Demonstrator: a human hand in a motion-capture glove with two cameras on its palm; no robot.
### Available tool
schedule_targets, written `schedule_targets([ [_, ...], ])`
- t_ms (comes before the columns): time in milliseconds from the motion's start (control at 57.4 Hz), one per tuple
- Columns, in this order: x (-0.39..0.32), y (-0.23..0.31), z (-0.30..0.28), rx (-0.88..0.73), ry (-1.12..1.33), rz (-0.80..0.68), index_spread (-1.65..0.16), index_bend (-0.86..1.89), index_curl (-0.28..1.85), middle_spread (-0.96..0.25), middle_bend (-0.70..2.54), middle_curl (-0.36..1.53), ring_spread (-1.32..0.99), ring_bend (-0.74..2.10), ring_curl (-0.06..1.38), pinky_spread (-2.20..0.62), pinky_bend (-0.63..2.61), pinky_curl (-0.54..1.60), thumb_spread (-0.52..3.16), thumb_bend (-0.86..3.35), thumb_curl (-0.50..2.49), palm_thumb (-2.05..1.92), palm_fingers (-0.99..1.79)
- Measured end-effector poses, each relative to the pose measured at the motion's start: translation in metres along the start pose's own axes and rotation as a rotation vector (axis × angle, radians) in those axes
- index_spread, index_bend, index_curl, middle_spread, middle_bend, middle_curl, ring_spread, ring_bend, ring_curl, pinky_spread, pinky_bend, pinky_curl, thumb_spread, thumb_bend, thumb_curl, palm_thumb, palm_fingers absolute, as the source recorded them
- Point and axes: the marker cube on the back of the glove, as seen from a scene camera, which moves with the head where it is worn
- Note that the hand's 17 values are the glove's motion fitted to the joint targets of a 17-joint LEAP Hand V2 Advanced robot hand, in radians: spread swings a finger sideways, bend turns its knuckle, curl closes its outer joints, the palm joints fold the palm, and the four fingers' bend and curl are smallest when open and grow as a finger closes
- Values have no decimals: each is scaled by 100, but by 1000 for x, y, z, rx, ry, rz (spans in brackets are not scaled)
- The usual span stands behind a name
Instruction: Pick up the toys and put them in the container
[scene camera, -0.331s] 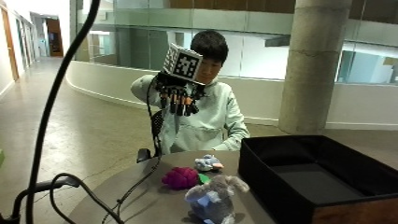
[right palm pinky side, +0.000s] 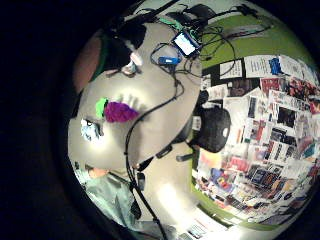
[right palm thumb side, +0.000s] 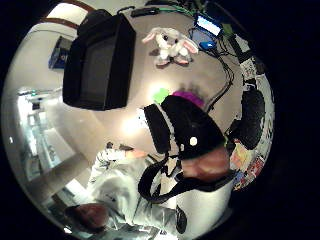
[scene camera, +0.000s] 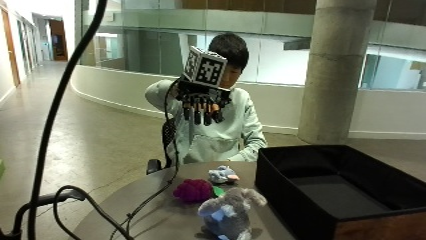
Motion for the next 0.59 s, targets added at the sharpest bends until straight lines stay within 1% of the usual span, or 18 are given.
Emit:
schedule_targets([
  [35, -5, 3, 2, 3, -18, -9, -21, 9, 11, -6, 27, 18, -17, 48, 18, -5, 66, 27, 130, 0, 10, -1, 24],
  [122, -7, -15, 1, 13, -27, -33, -22, 8, 11, -4, 24, 20, -17, 51, 20, -5, 76, 30, 136, -1, 12, -1, 11],
  [192, -9, -32, 1, 31, -37, -45, -23, 7, 11, -3, 22, 22, -16, 48, 20, -4, 83, 33, 139, -1, 13, -1, -4],
  [227, -10, -41, 2, 41, -44, -57, -23, 8, 11, -2, 22, 23, -15, 48, 20, -4, 85, 33, 140, -1, 14, -1, -6],
  [244, -11, -47, 3, 45, -50, -64, -23, 6, 11, -2, 20, 22, -14, 45, 19, -3, 88, 34, 140, -1, 14, -1, -13],
  [314, -15, -67, 9, 45, -75, -83, -23, 7, 11, -1, 16, 23, -12, 39, 18, -2, 92, 35, 141, -1, 16, -1, -22],
  [471, -25, -114, 35, 41, -108, -121, -24, 6, 11, 0, 13, 23, -7, 32, 19, -1, 93, 36, 140, 0, 20, 1, -28],
  [592, -35, -143, 65, -13, -121, -132, -25, 5, 11, 0, 13, 23, -5, 29, 20, 0, 93, 36, 138, 0, 22, 5, -27],
])
